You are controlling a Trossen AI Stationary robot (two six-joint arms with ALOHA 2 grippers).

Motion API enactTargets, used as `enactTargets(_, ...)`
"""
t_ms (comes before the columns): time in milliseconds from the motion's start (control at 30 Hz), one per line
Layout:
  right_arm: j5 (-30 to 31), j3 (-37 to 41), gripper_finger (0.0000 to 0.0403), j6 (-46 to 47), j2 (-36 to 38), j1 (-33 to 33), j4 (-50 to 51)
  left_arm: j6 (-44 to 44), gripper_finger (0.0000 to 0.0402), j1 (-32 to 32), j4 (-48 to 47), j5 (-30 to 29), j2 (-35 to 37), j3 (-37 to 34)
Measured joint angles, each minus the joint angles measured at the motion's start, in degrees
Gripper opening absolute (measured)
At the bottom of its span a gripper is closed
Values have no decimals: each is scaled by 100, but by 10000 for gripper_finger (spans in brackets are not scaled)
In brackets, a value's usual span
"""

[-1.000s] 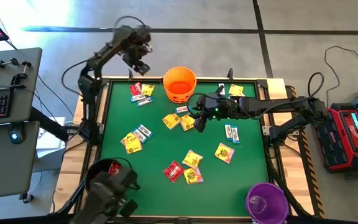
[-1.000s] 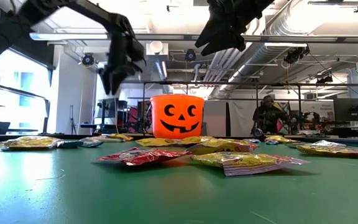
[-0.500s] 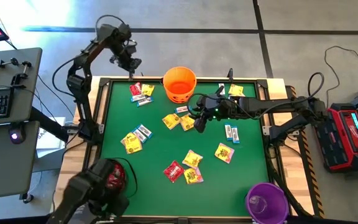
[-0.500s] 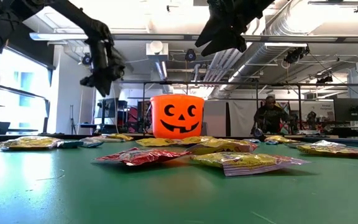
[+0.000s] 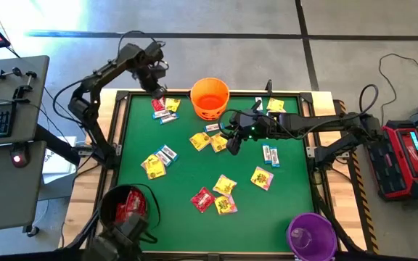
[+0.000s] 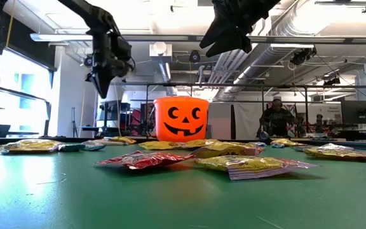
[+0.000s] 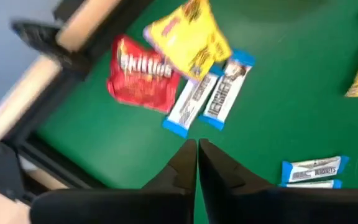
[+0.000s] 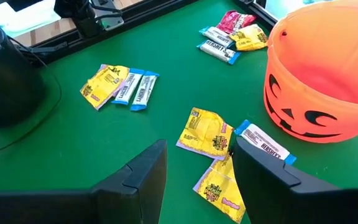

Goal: Sort candy by brand, put in halloween buckets
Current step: Put the red candy into the black bucket

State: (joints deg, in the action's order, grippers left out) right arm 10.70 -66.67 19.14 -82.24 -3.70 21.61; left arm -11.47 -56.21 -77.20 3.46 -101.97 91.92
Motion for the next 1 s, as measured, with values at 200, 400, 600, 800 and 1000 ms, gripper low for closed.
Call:
enactTargets(200,4,0,169,-14,2,0,0,974,33,701,380,-527,-7,-504)
enactTargets(400,42,0,169,-14,2,-4,0,2376,105,1249,1180,-1092,-14,-945)
enactTargets(600,68,-2,169,-14,2,-4,0,3358,144,1231,1615,-1245,-283,-1036)
enactTargets(800,66,-2,169,-4,2,-4,0,3553,154,1228,1533,-1631,-770,-1036)
enactTargets(1000,64,0,169,27,2,-4,0,3787,155,1144,1456,-2037,-1093,-1036)
